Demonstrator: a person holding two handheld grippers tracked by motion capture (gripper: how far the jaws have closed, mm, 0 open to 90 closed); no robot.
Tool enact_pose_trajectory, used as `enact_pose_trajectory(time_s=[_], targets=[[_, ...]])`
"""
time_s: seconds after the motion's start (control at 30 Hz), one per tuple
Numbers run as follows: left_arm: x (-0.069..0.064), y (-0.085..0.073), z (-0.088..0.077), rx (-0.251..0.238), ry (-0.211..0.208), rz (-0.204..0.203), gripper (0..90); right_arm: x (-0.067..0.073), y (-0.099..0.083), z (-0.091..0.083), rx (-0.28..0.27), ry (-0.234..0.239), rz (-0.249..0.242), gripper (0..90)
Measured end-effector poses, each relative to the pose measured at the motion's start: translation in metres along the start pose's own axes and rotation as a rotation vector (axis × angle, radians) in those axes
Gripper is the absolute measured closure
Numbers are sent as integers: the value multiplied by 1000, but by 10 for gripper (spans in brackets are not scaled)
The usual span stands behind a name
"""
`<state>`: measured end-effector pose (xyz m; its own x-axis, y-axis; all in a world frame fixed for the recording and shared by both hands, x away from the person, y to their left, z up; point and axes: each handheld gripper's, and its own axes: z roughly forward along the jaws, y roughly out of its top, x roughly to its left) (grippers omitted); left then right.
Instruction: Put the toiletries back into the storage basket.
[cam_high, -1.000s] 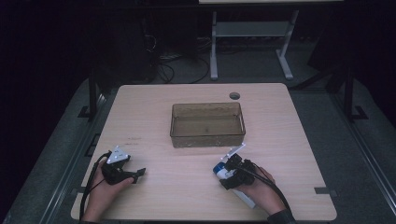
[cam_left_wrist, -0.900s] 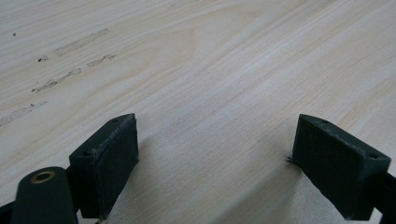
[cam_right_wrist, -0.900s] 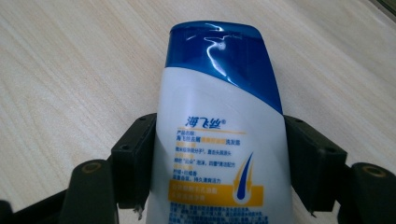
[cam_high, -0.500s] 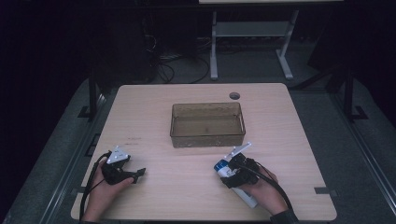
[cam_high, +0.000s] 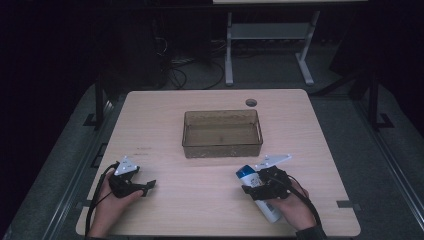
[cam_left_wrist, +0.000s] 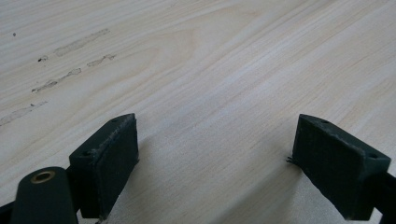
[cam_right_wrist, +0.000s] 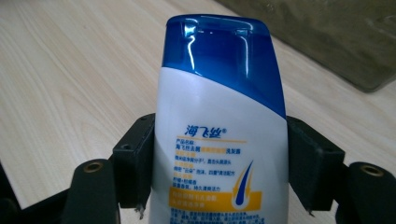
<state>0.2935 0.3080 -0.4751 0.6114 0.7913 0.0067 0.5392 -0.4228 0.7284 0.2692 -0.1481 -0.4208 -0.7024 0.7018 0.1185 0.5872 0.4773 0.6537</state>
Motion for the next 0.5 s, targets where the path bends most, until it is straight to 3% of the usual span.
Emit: enact_pose_trajectory(time_s=[0.5], targets=[[0, 0, 0, -1, 0, 0, 131, -11, -17, -32, -194, 29, 55, 335]])
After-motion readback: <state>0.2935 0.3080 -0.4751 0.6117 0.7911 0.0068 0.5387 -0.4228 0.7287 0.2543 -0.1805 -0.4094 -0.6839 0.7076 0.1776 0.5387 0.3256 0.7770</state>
